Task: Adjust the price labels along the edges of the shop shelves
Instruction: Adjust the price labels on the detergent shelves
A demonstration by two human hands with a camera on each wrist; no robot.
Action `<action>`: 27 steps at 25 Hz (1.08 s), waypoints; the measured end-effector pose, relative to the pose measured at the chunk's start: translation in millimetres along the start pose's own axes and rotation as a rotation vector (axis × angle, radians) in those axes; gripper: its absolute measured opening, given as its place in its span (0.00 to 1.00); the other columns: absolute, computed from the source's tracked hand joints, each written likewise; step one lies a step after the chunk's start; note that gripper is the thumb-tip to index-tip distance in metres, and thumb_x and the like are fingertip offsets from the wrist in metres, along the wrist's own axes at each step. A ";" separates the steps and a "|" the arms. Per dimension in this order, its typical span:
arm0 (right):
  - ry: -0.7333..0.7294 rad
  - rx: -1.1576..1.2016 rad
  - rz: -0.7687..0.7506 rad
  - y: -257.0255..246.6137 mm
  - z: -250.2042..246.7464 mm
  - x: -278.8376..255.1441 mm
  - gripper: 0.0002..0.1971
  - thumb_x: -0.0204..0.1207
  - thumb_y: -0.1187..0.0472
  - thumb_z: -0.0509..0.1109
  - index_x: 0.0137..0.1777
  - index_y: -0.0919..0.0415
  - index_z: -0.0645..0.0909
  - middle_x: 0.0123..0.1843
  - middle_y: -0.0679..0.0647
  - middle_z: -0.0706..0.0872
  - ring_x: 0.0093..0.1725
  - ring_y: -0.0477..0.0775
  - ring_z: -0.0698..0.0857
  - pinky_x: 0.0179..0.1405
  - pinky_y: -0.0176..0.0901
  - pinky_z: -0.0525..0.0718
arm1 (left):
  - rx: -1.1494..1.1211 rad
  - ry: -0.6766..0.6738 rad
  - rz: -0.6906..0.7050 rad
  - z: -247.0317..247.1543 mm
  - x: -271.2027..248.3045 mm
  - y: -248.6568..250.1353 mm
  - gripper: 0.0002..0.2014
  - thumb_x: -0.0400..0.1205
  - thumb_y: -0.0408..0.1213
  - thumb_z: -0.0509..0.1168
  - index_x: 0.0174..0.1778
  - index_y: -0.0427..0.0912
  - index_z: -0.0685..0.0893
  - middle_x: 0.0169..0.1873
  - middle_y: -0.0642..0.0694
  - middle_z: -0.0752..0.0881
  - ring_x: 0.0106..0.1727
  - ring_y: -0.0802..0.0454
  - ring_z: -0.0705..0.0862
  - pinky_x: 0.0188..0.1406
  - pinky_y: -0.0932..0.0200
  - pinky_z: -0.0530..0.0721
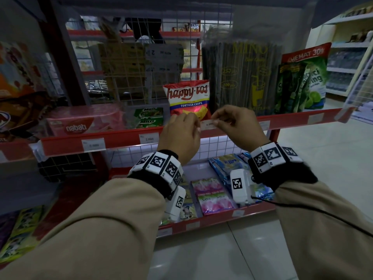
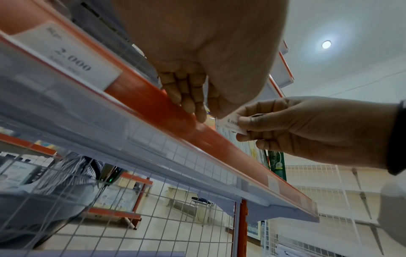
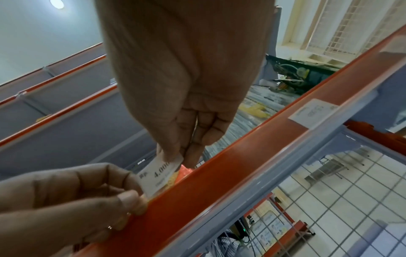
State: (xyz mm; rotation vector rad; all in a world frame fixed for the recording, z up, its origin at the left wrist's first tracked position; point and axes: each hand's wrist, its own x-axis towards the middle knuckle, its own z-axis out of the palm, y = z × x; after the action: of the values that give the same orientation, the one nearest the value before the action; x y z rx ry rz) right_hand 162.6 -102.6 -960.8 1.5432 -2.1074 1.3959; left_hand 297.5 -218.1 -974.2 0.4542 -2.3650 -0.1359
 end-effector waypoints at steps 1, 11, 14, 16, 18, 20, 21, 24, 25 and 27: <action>0.028 0.004 0.011 0.2 -0.7 1.8 0.05 0.77 0.63 0.72 0.45 0.51 0.84 0.41 0.42 0.87 0.43 0.37 0.86 0.41 0.28 0.82 | 0.031 -0.016 0.003 -2.4 0.4 -1.9 0.08 0.82 0.40 0.60 0.54 0.44 0.78 0.50 0.45 0.81 0.53 0.44 0.75 0.53 0.47 0.76; -0.003 -0.077 -0.029 -6.4 15.2 10.2 0.04 0.77 0.65 0.71 0.46 0.54 0.83 0.46 0.50 0.83 0.47 0.48 0.82 0.49 0.38 0.80 | 0.111 -0.056 -0.028 -14.9 -3.9 -15.5 0.16 0.80 0.45 0.64 0.62 0.45 0.75 0.55 0.45 0.79 0.57 0.44 0.75 0.57 0.48 0.76; -0.082 -0.150 -0.007 -6.3 16.0 7.6 0.03 0.77 0.63 0.70 0.47 0.54 0.83 0.47 0.54 0.83 0.52 0.57 0.80 0.56 0.55 0.80 | 0.154 -0.070 -0.001 -13.0 -2.6 -16.3 0.16 0.81 0.47 0.63 0.64 0.49 0.75 0.55 0.45 0.78 0.57 0.42 0.75 0.56 0.48 0.75; -0.104 -0.201 -0.008 -6.0 15.5 5.5 0.03 0.77 0.62 0.70 0.48 0.53 0.83 0.47 0.51 0.82 0.53 0.56 0.78 0.56 0.53 0.78 | 0.215 -0.083 0.009 -10.8 -2.5 -15.2 0.14 0.82 0.47 0.62 0.63 0.50 0.76 0.55 0.44 0.76 0.56 0.42 0.74 0.55 0.48 0.73; -0.120 -0.269 -0.029 -5.9 14.4 5.4 0.05 0.77 0.62 0.69 0.49 0.53 0.83 0.47 0.49 0.80 0.54 0.55 0.76 0.52 0.44 0.73 | 0.268 -0.094 0.004 -8.3 -1.5 -13.8 0.13 0.83 0.46 0.60 0.63 0.50 0.77 0.55 0.44 0.75 0.56 0.42 0.73 0.54 0.48 0.72; -0.150 -0.355 -0.052 -5.4 12.4 6.9 0.08 0.75 0.63 0.69 0.53 0.55 0.84 0.49 0.51 0.79 0.54 0.56 0.76 0.51 0.41 0.70 | 0.305 -0.102 0.004 -6.7 -1.0 -13.2 0.13 0.83 0.46 0.59 0.62 0.50 0.78 0.55 0.44 0.74 0.56 0.41 0.72 0.53 0.48 0.71; -0.168 -0.399 -0.059 -5.0 11.5 7.7 0.09 0.75 0.63 0.69 0.54 0.56 0.84 0.50 0.53 0.80 0.54 0.57 0.75 0.51 0.41 0.70 | 0.314 -0.102 0.007 -6.6 -1.0 -13.1 0.13 0.84 0.46 0.58 0.62 0.49 0.78 0.55 0.44 0.74 0.56 0.41 0.72 0.52 0.48 0.71; -0.207 -0.492 -0.087 -4.6 9.8 9.4 0.10 0.77 0.62 0.69 0.56 0.57 0.84 0.53 0.56 0.81 0.55 0.59 0.75 0.52 0.42 0.70 | 0.324 -0.100 0.011 -6.4 -1.6 -12.6 0.13 0.84 0.45 0.57 0.63 0.48 0.76 0.57 0.44 0.75 0.57 0.41 0.72 0.54 0.48 0.71; -0.219 -0.507 -0.096 -4.9 9.7 9.5 0.10 0.77 0.62 0.68 0.57 0.58 0.84 0.54 0.57 0.80 0.55 0.59 0.75 0.52 0.42 0.70 | 0.332 -0.102 0.012 -6.3 -2.0 -12.2 0.13 0.84 0.45 0.57 0.63 0.48 0.75 0.58 0.43 0.75 0.57 0.41 0.72 0.54 0.48 0.71; -0.247 -0.533 -0.102 -6.3 9.4 9.6 0.11 0.78 0.62 0.66 0.58 0.58 0.83 0.56 0.58 0.80 0.56 0.60 0.74 0.53 0.44 0.70 | 0.355 -0.117 0.013 -5.8 -2.7 -11.2 0.14 0.83 0.44 0.57 0.64 0.48 0.74 0.59 0.43 0.74 0.58 0.41 0.72 0.55 0.47 0.71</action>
State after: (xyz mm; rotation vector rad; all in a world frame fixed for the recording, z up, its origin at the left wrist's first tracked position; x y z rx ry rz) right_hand 166.9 -116.1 -956.4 1.6152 -2.2443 0.5576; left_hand 306.5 -227.4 -974.1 0.6120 -2.5140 0.2761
